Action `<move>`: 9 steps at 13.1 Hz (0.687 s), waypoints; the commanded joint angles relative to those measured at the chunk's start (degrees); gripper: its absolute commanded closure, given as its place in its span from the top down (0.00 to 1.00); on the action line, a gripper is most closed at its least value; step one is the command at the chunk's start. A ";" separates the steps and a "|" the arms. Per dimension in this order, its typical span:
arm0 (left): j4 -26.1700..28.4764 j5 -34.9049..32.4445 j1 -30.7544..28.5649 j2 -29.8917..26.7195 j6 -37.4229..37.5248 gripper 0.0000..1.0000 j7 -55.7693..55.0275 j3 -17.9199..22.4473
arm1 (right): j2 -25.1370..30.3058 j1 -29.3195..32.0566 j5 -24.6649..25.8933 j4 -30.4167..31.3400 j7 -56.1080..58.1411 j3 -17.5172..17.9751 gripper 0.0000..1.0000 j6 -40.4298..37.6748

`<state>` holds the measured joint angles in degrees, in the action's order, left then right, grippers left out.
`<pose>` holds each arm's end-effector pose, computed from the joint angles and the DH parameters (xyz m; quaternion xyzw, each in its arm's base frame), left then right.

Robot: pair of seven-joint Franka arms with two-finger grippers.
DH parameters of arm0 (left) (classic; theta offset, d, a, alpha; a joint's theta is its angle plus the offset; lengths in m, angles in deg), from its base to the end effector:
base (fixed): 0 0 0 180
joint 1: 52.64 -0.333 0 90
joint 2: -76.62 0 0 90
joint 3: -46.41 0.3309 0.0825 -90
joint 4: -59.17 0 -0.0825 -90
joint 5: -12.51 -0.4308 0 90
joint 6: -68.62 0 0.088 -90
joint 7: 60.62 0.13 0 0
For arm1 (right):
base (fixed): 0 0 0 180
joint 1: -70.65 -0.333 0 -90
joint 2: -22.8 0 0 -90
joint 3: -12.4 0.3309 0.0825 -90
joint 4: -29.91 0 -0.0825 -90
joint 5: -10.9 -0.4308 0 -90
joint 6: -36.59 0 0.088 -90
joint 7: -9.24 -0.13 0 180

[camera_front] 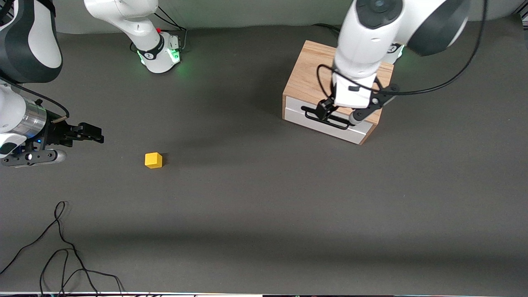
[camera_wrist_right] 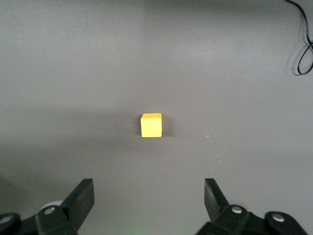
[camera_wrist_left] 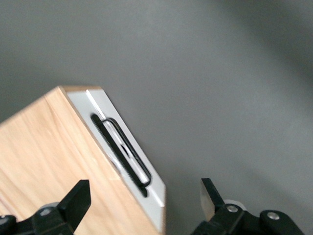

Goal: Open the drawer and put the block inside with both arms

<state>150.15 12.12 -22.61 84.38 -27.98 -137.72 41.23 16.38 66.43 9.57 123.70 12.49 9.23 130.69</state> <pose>0.5314 -0.3704 0.5329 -0.9338 -0.3573 0.0125 0.0138 0.6310 0.0158 0.5189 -0.9979 -0.0360 0.0530 0.0094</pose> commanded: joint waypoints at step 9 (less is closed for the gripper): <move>3.23 2.06 2.93 3.85 2.63 1.00 -21.77 0.96 | 1.50 -2.19 1.15 2.62 -0.96 0.01 1.00 1.96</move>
<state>152.60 13.50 -20.68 88.87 -26.49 -156.86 41.42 16.64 64.82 9.67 125.10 12.49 9.32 131.52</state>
